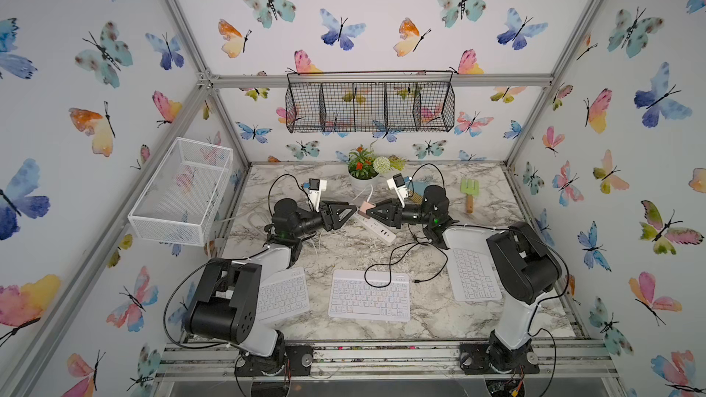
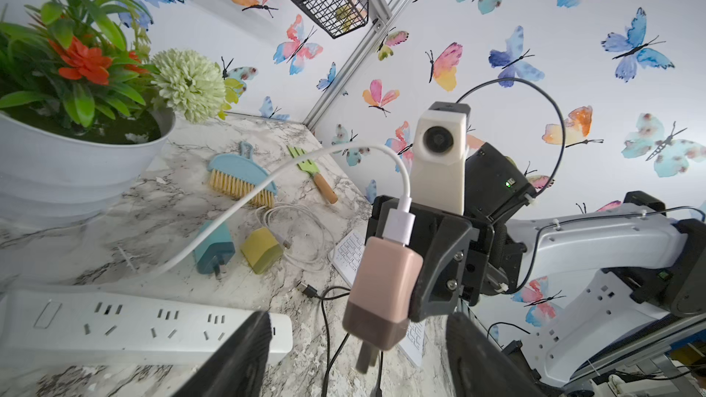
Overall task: Unplug the wireless keyboard
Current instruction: Remove the power cord from the plug.
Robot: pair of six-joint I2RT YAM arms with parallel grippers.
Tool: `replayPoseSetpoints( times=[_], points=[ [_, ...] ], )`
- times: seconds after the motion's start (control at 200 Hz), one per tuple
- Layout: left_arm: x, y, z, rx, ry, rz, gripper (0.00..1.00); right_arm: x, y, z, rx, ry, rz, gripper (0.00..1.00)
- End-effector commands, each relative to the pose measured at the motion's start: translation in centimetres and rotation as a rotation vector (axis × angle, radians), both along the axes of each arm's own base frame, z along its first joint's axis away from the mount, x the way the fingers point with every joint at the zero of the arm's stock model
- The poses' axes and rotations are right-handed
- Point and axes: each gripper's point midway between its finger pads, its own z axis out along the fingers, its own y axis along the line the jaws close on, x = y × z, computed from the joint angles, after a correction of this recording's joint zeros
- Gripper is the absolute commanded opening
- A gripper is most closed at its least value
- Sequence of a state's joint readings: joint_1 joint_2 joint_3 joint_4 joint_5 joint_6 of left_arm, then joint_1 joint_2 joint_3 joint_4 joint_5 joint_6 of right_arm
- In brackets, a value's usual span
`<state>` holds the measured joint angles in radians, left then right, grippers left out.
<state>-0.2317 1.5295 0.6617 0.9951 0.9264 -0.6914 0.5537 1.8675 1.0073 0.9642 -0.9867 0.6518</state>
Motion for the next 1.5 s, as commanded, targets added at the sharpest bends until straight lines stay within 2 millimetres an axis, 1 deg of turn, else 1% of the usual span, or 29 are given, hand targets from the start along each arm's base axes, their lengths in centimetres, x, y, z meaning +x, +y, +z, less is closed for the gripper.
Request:
replayPoseSetpoints(
  times=[0.0,0.08,0.155,0.29,0.385,0.611,0.841,1.021,1.071,1.166,1.251,1.346,1.407,1.492],
  points=[
    [-1.1,-1.3,2.1,-0.052,-0.081,-0.059,0.75,-1.0,0.5,1.1,0.065,-0.01,0.045,0.13],
    [-1.2,-1.5,2.1,-0.062,-0.083,-0.058,0.75,-1.1,0.6,1.4,0.091,0.001,0.055,0.14],
    [-1.2,-1.4,2.3,-0.081,-0.082,-0.057,0.74,-1.0,0.8,1.2,0.092,0.011,0.057,0.14],
    [-0.8,-1.6,2.0,-0.089,-0.065,-0.055,0.71,-1.2,1.2,1.1,0.093,0.012,0.067,0.13],
    [-0.8,-1.7,2.0,-0.103,-0.059,-0.066,0.65,-1.2,1.3,0.9,0.091,0.017,0.067,0.13],
    [-0.6,-1.8,1.7,-0.151,-0.033,-0.086,0.55,-1.3,1.4,0.9,0.097,0.023,0.073,0.13],
    [-0.9,-2.1,1.4,-0.165,-0.022,-0.106,0.54,-1.2,1.5,0.7,0.096,0.028,0.074,0.14],
    [-1.1,-2.4,1.1,-0.164,0.001,-0.135,0.41,-1.0,1.6,0.5,0.096,0.035,0.068,0.14],
    [-1.2,-2.5,1.1,-0.164,0.003,-0.139,0.41,-0.9,1.7,0.6,0.098,0.034,0.068,0.14],
    [-1.5,-2.7,0.9,-0.159,0.005,-0.153,0.45,-0.9,1.7,0.7,0.103,0.036,0.071,0.14],
    [-1.5,-2.7,0.7,-0.159,0.011,-0.152,0.44,-1.0,1.7,0.8,0.107,0.033,0.074,0.14],
    [-1.5,-2.8,0.6,-0.159,0.023,-0.163,0.36,-1.1,1.8,0.7,0.104,0.036,0.08,0.14],
    [-1.5,-2.9,0.7,-0.162,0.027,-0.173,0.28,-1.1,1.8,0.5,0.102,0.039,0.079,0.14],
    [-1.6,-2.9,0.9,-0.166,0.024,-0.177,0.25,-1.2,1.8,0.2,0.098,0.043,0.081,0.15]
  ],
)
